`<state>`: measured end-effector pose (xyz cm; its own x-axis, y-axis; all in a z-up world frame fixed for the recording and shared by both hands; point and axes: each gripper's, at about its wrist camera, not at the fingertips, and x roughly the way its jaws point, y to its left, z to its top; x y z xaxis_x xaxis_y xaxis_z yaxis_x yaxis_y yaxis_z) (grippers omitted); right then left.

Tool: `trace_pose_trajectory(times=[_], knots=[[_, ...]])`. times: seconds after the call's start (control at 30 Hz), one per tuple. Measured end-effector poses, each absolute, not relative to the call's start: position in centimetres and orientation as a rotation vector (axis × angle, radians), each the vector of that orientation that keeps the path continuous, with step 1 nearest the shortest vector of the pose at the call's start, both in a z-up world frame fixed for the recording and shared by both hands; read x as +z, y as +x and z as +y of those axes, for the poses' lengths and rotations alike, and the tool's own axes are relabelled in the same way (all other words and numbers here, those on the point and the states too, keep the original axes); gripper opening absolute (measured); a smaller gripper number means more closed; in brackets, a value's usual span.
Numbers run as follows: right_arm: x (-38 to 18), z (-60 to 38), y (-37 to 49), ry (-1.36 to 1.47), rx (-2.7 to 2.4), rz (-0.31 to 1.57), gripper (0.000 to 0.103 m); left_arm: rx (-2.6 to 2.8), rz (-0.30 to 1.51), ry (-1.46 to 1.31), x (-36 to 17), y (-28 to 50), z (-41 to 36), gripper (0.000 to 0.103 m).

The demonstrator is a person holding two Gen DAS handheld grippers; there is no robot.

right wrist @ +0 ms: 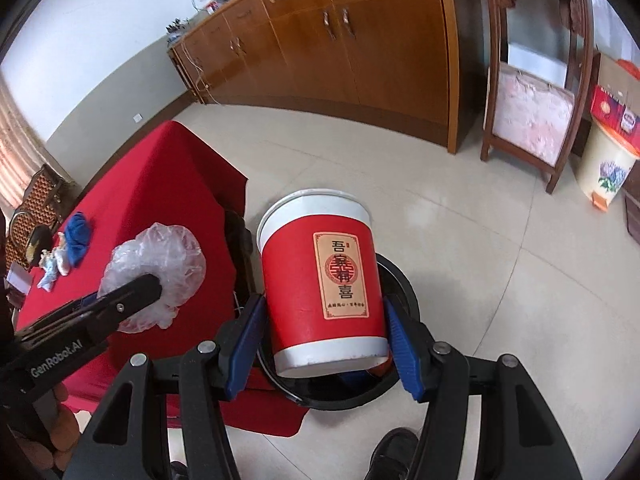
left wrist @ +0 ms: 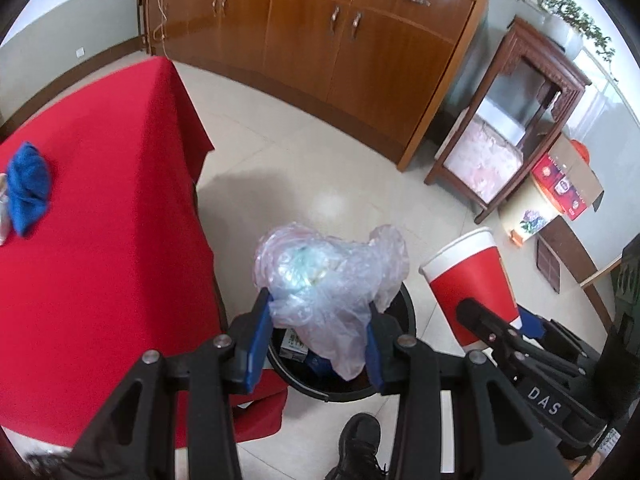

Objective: Collect trash
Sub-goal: 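Carry the clear bag and red cup over the bucket and open both grippers, then move both open grippers back over the table toward the mask and towel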

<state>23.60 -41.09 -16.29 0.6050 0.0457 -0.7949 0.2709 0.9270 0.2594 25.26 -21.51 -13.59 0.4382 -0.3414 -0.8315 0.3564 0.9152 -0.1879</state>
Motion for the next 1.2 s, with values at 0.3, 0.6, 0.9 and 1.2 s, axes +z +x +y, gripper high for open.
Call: trace_pose_trajectory(times=[0.3, 0.6, 0.9, 1.2], knots=[[-18.9, -41.6, 26.7, 0.371, -0.148, 0.987, 0.063, -0.427, 1.099, 0.051, -15.6, 26.8, -22.9, 0.047], [-19.7, -42.4, 27.2, 0.400, -0.188, 0.988, 0.072, -0.400, 1.101, 0.062, -15.9, 27.9, -23.1, 0.068], [-16.8, -42.6, 25.9, 0.415, -0.206, 0.917, 0.072, -0.422, 1.056, 0.051, -14.3, 27.9, -22.9, 0.075], [-14.2, -40.2, 25.1, 0.373, -0.171, 0.896, 0.072, -0.375, 0.982, 0.010, -10.1, 25.9, -19.1, 0.075]])
